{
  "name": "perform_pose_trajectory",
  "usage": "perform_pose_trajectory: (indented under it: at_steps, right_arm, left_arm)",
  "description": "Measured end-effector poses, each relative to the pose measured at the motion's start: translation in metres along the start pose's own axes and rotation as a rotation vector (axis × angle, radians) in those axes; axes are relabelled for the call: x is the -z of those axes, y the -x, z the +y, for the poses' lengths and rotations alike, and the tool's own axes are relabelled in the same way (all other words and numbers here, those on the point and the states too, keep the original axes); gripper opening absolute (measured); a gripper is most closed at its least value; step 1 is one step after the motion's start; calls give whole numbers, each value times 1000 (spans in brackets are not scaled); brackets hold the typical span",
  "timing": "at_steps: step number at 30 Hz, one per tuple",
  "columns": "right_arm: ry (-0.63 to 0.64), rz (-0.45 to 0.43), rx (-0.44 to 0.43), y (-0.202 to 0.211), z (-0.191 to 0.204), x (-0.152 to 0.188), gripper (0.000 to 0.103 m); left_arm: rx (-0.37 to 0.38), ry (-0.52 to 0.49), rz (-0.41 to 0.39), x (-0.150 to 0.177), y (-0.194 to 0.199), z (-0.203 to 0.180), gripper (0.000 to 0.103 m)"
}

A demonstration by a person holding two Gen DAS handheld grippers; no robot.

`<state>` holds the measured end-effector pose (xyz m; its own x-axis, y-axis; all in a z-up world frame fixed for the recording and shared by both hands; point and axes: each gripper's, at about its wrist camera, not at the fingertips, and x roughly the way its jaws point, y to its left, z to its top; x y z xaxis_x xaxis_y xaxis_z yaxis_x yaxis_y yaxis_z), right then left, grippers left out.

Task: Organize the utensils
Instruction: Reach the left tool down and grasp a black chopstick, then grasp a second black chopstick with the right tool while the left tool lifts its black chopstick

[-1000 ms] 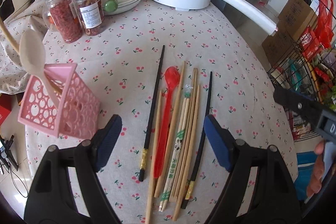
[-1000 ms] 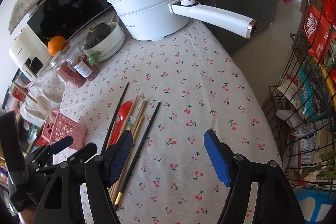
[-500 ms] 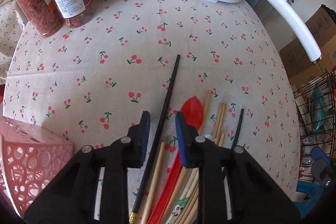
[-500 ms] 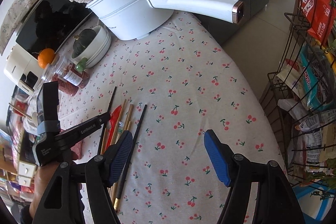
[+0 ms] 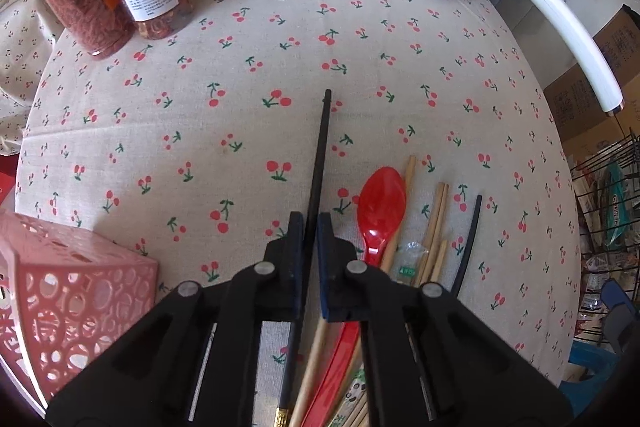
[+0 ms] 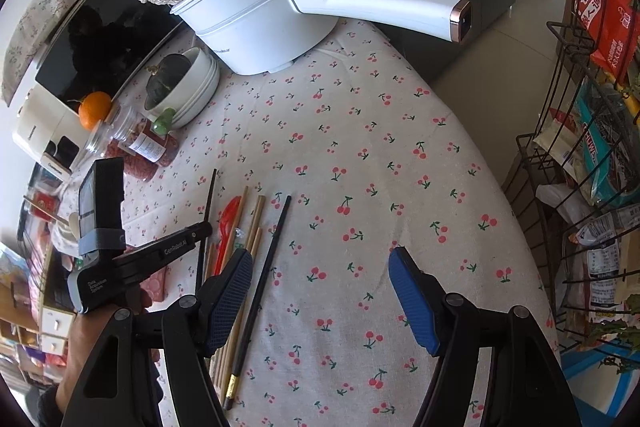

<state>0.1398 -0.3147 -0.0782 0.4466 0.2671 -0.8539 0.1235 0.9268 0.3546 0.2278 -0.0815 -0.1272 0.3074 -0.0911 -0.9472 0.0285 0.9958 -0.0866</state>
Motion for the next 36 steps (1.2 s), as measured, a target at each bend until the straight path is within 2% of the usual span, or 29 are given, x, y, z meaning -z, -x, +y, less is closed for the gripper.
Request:
perform_pose_trajectory:
  at_steps: [4, 9, 13, 16, 20, 29, 36]
  right_arm:
    - [3, -8, 4, 4, 0, 2, 72]
    - [23, 13, 19, -1, 4, 7, 72]
    - [39, 29, 18, -6, 12, 12, 72]
    - [51, 47, 21, -13, 21, 16, 72]
    - [94, 73, 37, -26, 36, 21, 72]
    - [130, 129, 129, -72, 47, 22, 72]
    - [109, 136, 182, -98, 50, 16, 72]
  left_arm:
    - [29, -44, -58, 19, 30, 2, 7]
    - [106, -96, -165, 51, 90, 6, 7]
    - [172, -139, -240, 75, 132, 18, 7]
    - [212, -135, -287, 91, 150, 32, 7]
    - [240, -109, -353, 104, 159, 52, 7]
    - [301, -59, -374, 105, 176, 78, 6]
    - [303, -53, -388, 108, 182, 86, 6]
